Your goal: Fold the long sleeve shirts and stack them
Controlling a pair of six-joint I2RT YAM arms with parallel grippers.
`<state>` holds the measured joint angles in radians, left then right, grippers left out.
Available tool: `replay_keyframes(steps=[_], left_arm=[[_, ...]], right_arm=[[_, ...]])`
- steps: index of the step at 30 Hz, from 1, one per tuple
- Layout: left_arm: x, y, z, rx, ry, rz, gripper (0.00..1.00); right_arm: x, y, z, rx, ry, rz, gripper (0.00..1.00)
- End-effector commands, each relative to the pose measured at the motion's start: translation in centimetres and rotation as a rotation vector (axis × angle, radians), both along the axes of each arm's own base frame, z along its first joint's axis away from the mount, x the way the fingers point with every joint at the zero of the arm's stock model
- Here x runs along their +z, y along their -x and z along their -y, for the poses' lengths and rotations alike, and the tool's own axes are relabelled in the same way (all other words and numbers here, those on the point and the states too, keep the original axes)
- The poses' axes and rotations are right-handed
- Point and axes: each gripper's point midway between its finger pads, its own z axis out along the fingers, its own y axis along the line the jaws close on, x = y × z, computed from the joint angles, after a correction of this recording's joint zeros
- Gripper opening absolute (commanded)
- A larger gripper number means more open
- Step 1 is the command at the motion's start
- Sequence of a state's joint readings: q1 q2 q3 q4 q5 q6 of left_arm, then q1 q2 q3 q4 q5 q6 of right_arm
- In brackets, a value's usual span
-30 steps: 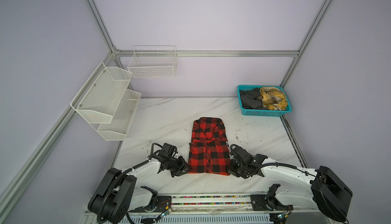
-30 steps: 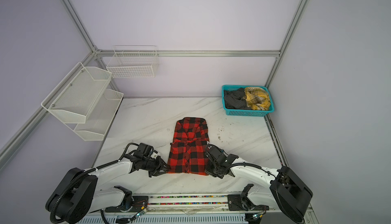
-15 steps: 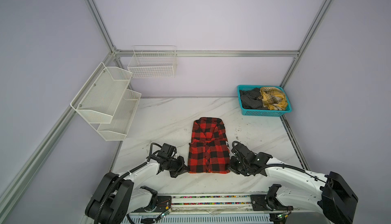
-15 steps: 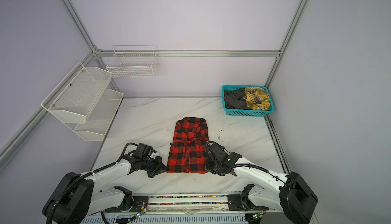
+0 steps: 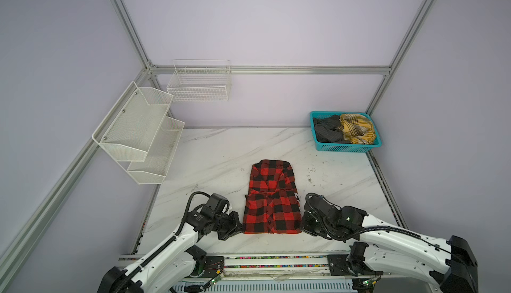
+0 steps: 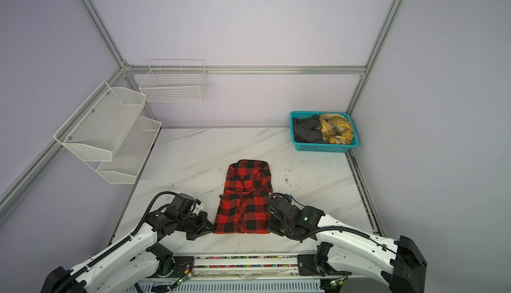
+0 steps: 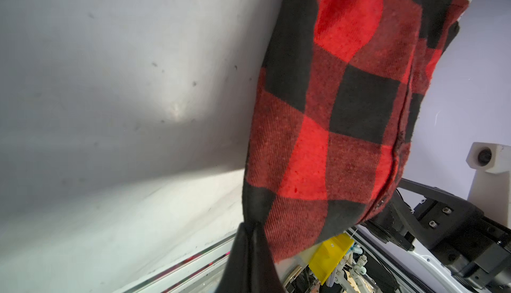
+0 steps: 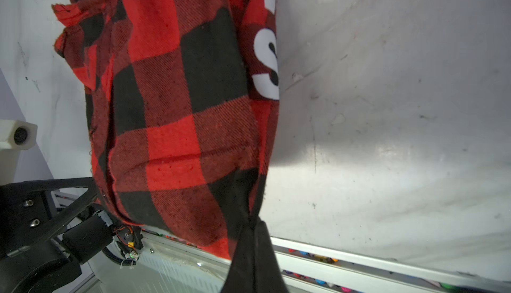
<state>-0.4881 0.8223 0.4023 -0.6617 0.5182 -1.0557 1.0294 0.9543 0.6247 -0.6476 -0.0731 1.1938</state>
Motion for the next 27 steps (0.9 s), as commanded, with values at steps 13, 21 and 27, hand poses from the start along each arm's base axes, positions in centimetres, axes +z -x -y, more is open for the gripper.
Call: replay_keyframes(steps=[13,21,27], left_arm=[[11.3,-5.1,1.5,0.027,0.014,0.193,0.0],[13.7,-8.2,2.9,0.05,0.047,0.253,0.0],[14.5,-9.3,3.4,0.053,0.047,0.261,0.0]], right_arm=[[6.3,-1.0,1.2,-0.187,-0.073,0.147,0.0],[8.5,-4.3,0.5,-0.224,-0.019,0.153,0.0],[10.8,-8.3,0.8,-0.225,0.017,0.206,0.0]])
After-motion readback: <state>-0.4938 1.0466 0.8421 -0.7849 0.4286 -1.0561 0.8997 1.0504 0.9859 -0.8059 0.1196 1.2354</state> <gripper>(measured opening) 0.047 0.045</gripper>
